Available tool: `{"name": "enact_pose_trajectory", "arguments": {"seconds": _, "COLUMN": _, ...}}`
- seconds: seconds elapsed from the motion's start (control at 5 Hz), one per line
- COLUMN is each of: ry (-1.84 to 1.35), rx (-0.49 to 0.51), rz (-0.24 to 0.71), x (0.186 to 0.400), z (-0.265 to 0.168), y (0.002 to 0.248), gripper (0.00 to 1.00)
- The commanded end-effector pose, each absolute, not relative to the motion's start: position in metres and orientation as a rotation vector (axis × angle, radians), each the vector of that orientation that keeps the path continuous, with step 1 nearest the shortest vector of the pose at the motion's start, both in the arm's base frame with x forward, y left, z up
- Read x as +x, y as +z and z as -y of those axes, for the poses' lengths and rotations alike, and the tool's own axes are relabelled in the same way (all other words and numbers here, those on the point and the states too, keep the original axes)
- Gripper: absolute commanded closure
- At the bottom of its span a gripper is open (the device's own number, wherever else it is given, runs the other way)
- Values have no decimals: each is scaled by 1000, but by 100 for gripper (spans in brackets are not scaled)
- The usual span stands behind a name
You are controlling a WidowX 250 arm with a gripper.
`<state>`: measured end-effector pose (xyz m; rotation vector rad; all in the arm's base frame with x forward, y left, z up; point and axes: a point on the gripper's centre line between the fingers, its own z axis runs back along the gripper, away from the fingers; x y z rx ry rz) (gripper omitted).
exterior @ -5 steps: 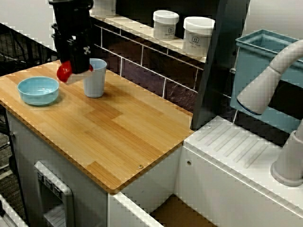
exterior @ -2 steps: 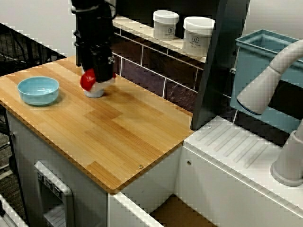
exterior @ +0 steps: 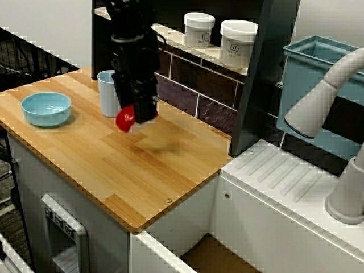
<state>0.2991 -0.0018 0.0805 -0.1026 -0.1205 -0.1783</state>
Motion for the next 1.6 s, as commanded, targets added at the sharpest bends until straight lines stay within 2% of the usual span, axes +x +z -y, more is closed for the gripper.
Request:
{"name": "enact_pose_trajectory", "arguments": {"seconds": 0.0, "ry": -187, "rx": -65, "rz": 119, "x": 302, "z": 14, "y": 66, "gripper": 100}}
{"name": "enact_pose_trajectory", "arguments": {"seconds": 0.4, "ry": -178, "rx": -67, "rz": 101, "x": 304, "z": 7, "y": 65, "gripper": 100}}
{"name": "enact_pose_trajectory", "arguments": {"seconds": 0.6, "ry": -180, "rx": -63, "rz": 91, "x": 304, "z": 2, "y": 67, "gripper": 0}}
{"name": "enact_pose_trajectory", "arguments": {"seconds": 1.4, "ry": -141, "rx": -109, "rz": 114, "x": 293, "z": -35, "y": 91, "gripper": 0}}
